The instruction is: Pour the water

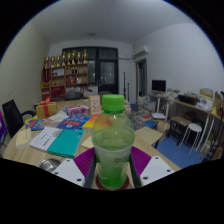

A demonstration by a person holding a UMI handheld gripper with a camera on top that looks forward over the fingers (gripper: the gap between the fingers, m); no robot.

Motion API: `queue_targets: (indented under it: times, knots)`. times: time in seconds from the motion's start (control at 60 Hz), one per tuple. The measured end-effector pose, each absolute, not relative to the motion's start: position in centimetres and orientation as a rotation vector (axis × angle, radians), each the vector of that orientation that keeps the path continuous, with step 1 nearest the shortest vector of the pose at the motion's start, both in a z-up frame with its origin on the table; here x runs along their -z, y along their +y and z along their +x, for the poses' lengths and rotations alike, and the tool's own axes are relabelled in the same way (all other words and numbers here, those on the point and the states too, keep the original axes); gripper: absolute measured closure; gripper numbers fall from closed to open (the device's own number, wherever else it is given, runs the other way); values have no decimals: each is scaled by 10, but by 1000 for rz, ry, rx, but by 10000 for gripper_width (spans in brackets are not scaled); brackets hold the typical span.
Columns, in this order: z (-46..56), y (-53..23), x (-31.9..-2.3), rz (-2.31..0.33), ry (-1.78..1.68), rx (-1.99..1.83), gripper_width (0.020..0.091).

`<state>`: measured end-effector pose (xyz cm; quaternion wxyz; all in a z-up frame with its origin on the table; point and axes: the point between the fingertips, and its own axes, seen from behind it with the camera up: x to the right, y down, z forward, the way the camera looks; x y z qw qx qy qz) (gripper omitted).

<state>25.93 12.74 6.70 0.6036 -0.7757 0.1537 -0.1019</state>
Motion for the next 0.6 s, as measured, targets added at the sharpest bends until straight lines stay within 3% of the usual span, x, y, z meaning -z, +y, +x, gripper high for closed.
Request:
queue_targets:
  times: [0.05, 0.067, 0.133, 0.25, 0.267, 0.283, 0.6]
  knots:
    - [255, 121, -62, -1841, 392, 201, 466]
    - [277, 111, -47, -1850, 396, 185, 425]
    - [242, 107, -67, -1883, 442, 172, 277]
    - [231, 75, -76, -1914, 445, 195, 276]
    - [248, 66, -62, -1912, 439, 198, 274]
    - [226, 64, -79, -1919, 449, 203, 273]
    - [119, -83, -157, -1935, 458, 243, 276]
